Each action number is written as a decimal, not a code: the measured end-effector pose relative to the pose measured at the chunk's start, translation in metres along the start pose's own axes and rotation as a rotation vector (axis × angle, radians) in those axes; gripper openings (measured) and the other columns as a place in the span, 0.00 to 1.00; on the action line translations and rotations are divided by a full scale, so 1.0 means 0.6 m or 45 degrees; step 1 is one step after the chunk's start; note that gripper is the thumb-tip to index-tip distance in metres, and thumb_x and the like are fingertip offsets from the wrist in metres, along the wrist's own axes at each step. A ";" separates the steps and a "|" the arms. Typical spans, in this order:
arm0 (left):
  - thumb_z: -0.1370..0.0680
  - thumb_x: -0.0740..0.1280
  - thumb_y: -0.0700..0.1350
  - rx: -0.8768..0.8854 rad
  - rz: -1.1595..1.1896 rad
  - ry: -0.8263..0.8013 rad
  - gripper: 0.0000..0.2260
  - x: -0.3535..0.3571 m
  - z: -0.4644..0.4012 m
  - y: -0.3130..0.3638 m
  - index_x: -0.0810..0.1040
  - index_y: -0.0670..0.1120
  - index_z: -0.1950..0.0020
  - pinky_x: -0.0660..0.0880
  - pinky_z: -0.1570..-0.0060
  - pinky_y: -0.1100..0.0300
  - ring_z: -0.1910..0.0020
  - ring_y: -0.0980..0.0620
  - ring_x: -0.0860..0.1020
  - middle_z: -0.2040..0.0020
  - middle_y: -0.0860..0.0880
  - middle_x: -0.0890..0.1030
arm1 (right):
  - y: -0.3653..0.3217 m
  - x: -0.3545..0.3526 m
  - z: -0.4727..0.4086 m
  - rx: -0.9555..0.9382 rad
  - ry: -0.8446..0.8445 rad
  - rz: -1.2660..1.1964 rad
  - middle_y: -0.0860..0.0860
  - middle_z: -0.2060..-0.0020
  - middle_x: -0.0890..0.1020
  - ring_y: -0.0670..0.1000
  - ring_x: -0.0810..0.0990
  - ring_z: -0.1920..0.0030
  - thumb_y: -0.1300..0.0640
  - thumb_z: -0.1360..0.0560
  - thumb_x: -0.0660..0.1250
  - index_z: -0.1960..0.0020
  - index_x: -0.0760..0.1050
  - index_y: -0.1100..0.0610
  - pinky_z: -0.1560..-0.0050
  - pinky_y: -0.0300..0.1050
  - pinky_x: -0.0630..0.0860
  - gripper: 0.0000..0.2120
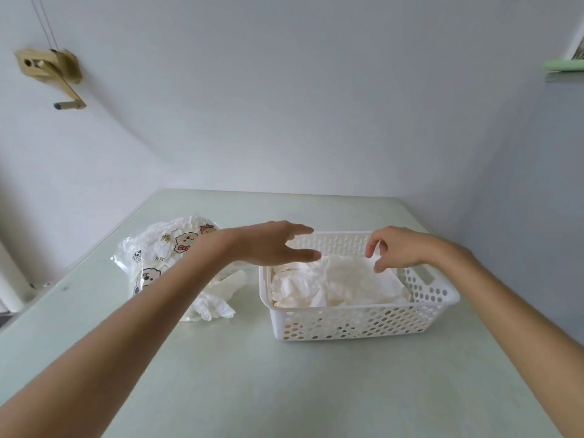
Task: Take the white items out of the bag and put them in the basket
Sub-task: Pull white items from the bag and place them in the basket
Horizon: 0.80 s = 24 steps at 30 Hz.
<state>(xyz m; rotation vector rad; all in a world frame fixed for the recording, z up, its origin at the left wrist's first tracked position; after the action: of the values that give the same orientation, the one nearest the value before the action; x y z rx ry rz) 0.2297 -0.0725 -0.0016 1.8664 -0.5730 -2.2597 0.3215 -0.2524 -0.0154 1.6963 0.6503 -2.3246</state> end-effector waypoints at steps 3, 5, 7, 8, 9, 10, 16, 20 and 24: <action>0.21 0.64 0.54 -0.055 0.104 0.127 0.21 -0.013 0.070 -0.064 0.70 0.52 0.29 0.70 0.36 0.60 0.38 0.58 0.75 0.32 0.56 0.74 | -0.069 0.001 0.036 -0.208 0.106 -0.285 0.48 0.56 0.76 0.45 0.74 0.61 0.56 0.26 0.70 0.49 0.76 0.50 0.60 0.38 0.69 0.07; 0.23 0.67 0.53 -0.213 0.033 0.136 0.18 -0.003 0.105 -0.121 0.73 0.53 0.33 0.70 0.38 0.58 0.40 0.58 0.76 0.35 0.57 0.75 | -0.128 0.012 0.057 -0.340 0.243 -0.452 0.45 0.59 0.77 0.46 0.74 0.63 0.57 0.26 0.69 0.51 0.78 0.49 0.60 0.39 0.70 0.05; 0.25 0.70 0.55 -0.401 -0.040 0.089 0.23 0.011 0.127 -0.176 0.70 0.53 0.33 0.68 0.38 0.59 0.38 0.56 0.73 0.35 0.57 0.73 | -0.190 0.029 0.072 -0.443 0.428 -0.501 0.42 0.61 0.77 0.47 0.75 0.61 0.58 0.26 0.68 0.53 0.78 0.48 0.58 0.40 0.71 0.05; 0.26 0.71 0.55 -0.468 -0.056 0.051 0.25 0.019 0.131 -0.195 0.69 0.53 0.32 0.67 0.39 0.60 0.38 0.55 0.72 0.35 0.56 0.71 | -0.219 0.039 0.079 -0.488 0.507 -0.466 0.42 0.61 0.77 0.47 0.75 0.58 0.58 0.26 0.67 0.53 0.78 0.48 0.56 0.41 0.71 0.06; 0.27 0.72 0.54 -0.518 -0.054 0.034 0.25 0.023 0.135 -0.215 0.69 0.52 0.33 0.67 0.41 0.61 0.39 0.54 0.72 0.35 0.55 0.71 | -0.253 0.051 0.084 -0.531 0.572 -0.377 0.43 0.59 0.77 0.46 0.74 0.55 0.57 0.25 0.65 0.52 0.78 0.47 0.53 0.41 0.70 0.06; 0.27 0.72 0.53 -0.539 -0.039 0.042 0.24 0.025 0.134 -0.228 0.70 0.51 0.34 0.68 0.43 0.62 0.42 0.54 0.72 0.36 0.54 0.72 | -0.282 0.064 0.088 -0.569 0.632 -0.253 0.43 0.57 0.78 0.46 0.72 0.53 0.56 0.24 0.64 0.51 0.79 0.47 0.51 0.40 0.67 0.06; 0.26 0.73 0.45 -0.512 0.322 0.072 0.13 0.023 0.129 -0.261 0.77 0.48 0.44 0.80 0.56 0.61 0.54 0.51 0.80 0.46 0.50 0.78 | -0.385 0.142 0.061 -0.602 0.675 0.400 0.51 0.49 0.80 0.54 0.69 0.40 0.47 0.22 0.62 0.49 0.79 0.54 0.41 0.46 0.58 0.13; 0.26 0.72 0.44 -0.457 0.400 0.078 0.12 0.019 0.131 -0.264 0.77 0.48 0.44 0.81 0.57 0.60 0.57 0.53 0.80 0.48 0.48 0.80 | -0.394 0.154 0.028 -0.540 0.613 0.460 0.52 0.52 0.81 0.55 0.72 0.43 0.57 0.25 0.64 0.53 0.78 0.54 0.45 0.44 0.61 0.05; 0.23 0.70 0.47 -0.395 0.406 0.067 0.12 0.018 0.132 -0.268 0.78 0.48 0.41 0.79 0.58 0.62 0.55 0.53 0.82 0.48 0.48 0.82 | -0.364 0.139 0.021 -0.477 0.664 0.334 0.50 0.48 0.81 0.53 0.74 0.43 0.49 0.24 0.65 0.47 0.81 0.51 0.39 0.45 0.61 0.10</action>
<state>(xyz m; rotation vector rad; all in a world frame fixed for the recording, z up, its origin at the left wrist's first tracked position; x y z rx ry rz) 0.1701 0.0861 -0.0616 1.5561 -0.4439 -1.9595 0.1958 -0.0564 -0.0391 2.0512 0.8248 -1.4751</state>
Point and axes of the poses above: each hand's wrist, its own z-axis away from the middle knuckle, its own x-axis out of the palm, y = z × x, the point moved 6 cm from there along -z, towards the middle knuckle
